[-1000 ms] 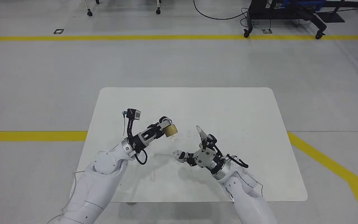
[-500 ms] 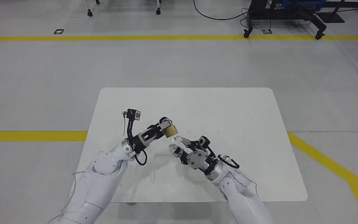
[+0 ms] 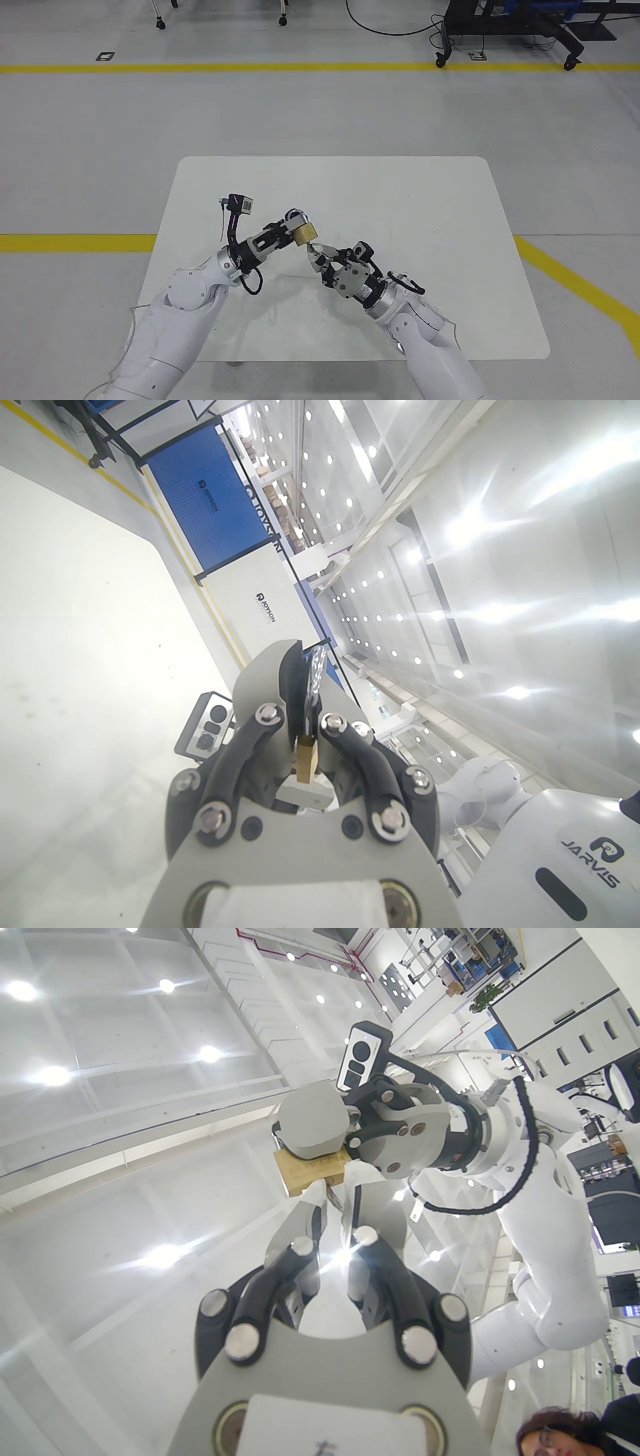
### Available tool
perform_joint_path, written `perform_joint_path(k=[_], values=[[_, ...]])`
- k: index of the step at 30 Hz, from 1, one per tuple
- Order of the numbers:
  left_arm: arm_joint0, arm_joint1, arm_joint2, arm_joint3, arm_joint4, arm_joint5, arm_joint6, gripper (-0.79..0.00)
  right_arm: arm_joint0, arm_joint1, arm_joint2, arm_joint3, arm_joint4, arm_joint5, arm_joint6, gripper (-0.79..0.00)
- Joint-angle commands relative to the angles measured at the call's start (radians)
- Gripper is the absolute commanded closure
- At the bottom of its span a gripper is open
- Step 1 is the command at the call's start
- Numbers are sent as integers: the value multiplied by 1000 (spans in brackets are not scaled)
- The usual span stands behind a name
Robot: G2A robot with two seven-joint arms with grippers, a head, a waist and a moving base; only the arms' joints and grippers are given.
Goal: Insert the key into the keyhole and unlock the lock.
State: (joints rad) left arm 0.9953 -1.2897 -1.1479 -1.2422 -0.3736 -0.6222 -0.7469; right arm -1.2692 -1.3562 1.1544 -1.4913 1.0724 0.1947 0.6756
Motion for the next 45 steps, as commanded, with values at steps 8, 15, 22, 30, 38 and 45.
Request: perform_joint_path(k=[8, 15, 22, 30, 38, 45], values=[[-3, 0, 1, 4, 1, -5, -8, 0, -2, 2, 6, 0, 15, 19, 9, 0], [-5, 1, -1, 9, 4, -13, -9, 0, -9, 7, 28, -3, 37, 45, 26, 0], [-9, 3, -13, 15, 3, -20, -2, 0, -34, 14, 70, -29, 51, 26, 33, -317], [-10, 6, -30, 23, -43, 4, -14, 0, -74, 26, 158, -97, 14, -74, 2, -785], [-12, 7, -31, 25, -46, 14, -17, 0, -74, 26, 158, -97, 14, -74, 2, -785], [1, 11, -37, 2, 38, 19, 17, 0, -74, 26, 158, -97, 14, -74, 2, -785]])
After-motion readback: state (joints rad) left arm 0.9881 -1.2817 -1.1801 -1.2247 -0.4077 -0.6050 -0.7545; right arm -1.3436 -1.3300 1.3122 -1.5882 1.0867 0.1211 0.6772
